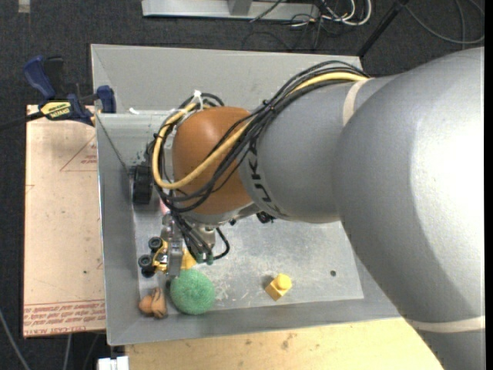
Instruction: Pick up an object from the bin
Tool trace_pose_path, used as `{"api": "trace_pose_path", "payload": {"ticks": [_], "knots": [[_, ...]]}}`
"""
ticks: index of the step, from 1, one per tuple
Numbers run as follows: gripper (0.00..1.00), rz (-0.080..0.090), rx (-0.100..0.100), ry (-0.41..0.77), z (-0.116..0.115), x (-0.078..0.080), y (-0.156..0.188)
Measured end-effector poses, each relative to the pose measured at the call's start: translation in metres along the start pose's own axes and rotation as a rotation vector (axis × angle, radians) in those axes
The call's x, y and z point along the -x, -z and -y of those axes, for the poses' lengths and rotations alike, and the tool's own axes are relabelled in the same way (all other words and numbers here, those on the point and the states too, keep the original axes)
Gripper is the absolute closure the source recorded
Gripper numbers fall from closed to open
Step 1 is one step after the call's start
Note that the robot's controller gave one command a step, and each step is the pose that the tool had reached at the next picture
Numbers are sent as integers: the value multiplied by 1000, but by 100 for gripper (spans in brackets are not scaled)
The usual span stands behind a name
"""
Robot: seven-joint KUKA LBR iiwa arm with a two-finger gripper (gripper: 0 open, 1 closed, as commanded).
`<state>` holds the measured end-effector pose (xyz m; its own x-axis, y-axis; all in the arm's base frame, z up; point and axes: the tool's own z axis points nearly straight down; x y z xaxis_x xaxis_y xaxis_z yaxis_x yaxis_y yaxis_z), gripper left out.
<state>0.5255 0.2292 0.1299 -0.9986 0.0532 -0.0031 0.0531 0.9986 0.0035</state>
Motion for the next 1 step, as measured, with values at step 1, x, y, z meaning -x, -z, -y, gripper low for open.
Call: {"api": "trace_pose_path", "payload": {"ticks": [1], "knots": [[100, -1, -1, 0, 0, 0, 8]]}}
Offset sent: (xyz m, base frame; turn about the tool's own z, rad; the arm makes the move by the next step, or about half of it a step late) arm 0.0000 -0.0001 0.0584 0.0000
